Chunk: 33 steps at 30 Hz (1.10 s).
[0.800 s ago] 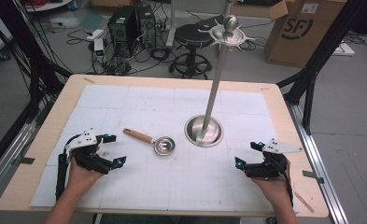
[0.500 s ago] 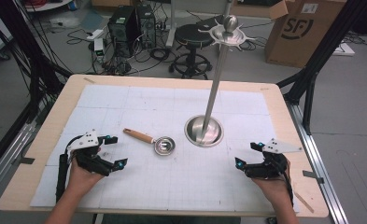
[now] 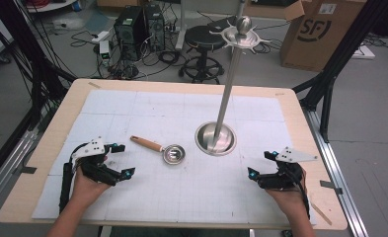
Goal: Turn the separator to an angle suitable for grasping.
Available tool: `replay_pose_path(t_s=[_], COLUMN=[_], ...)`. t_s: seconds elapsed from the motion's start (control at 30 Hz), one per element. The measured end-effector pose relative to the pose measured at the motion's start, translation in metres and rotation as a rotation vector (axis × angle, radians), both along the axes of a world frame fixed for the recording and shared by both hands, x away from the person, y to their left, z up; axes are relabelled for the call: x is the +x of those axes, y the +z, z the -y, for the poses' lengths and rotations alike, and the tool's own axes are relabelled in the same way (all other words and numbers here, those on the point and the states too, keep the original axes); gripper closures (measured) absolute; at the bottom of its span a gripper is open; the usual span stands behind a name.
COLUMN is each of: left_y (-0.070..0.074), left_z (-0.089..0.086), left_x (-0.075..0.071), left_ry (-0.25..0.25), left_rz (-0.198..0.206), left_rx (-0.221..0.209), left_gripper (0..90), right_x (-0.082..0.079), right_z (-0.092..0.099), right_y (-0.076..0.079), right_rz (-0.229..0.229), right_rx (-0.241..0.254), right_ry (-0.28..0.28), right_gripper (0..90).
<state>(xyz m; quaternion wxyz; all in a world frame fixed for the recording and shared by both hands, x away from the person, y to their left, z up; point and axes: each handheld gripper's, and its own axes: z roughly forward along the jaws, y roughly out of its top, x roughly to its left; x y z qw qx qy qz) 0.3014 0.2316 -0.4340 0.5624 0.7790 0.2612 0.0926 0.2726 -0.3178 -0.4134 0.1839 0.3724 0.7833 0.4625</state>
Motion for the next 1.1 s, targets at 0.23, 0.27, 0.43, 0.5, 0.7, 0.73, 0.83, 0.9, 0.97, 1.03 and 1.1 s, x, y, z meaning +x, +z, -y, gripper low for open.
replay_pose_path(t_s=[0.23, 0.27, 0.43, 0.5, 0.7, 0.73, 0.83, 0.9, 0.97, 1.03, 1.1], left_y=[-0.0004, -0.0003, 0.0003, 0.0003, 0.0004, 0.0006, 0.0009, 0.0016, 0.0014, 0.0013, 0.0014], left_z=[0.0001, 0.0002, 0.0007, 0.0005, -0.0005, -0.0001, -0.0001, -0.0010, -0.0013, -0.0018, -0.0019], left_x=[0.0000, -0.0001, -0.0007, -0.0005, -0.0006, -0.0010, -0.0011, -0.0013, -0.0010, -0.0011, -0.0014], left_ry=[-0.011, -0.017, -0.019, -0.022, -0.035, -0.044, -0.047, -0.048, -0.048, -0.041, -0.044], left_rz=[-0.005, -0.005, -0.003, -0.001, -0.010, -0.011, -0.009, -0.007, -0.008, -0.011, -0.010], left_rx=[-0.005, -0.006, -0.010, -0.016, -0.019, -0.019, -0.017, -0.021, -0.023, -0.007, -0.004], left_gripper=[12.2, 13.7, 18.4, 24.6, 34.5, 35.3, 38.5, 41.8, 43.4, 47.4, 48.5], right_x=[-0.0002, -0.0004, -0.0001, -0.0003, -0.0001, -0.0004, 0.0005, 0.0008, 0.0008, 0.0015, 0.0026], right_z=[0.0011, 0.0012, 0.0006, 0.0001, 0.0004, 0.0002, -0.0001, -0.0009, -0.0017, -0.0016, -0.0014], right_y=[0.0004, 0.0000, 0.0009, 0.0019, -0.0015, -0.0017, -0.0016, -0.0007, -0.0001, -0.0010, -0.0022], right_rz=[0.002, 0.001, 0.004, 0.008, -0.005, -0.006, -0.005, -0.002, 0.001, -0.001, -0.005], right_rx=[0.006, 0.004, -0.003, -0.002, -0.004, -0.007, -0.012, -0.012, -0.010, -0.012, -0.012], right_ry=[0.001, 0.002, 0.004, 0.006, 0.007, 0.009, 0.009, 0.012, 0.014, 0.009, 0.008], right_gripper=[9.7, 9.8, 9.7, 9.7, 9.7, 9.8, 9.8, 9.8, 9.7, 9.8, 9.8])
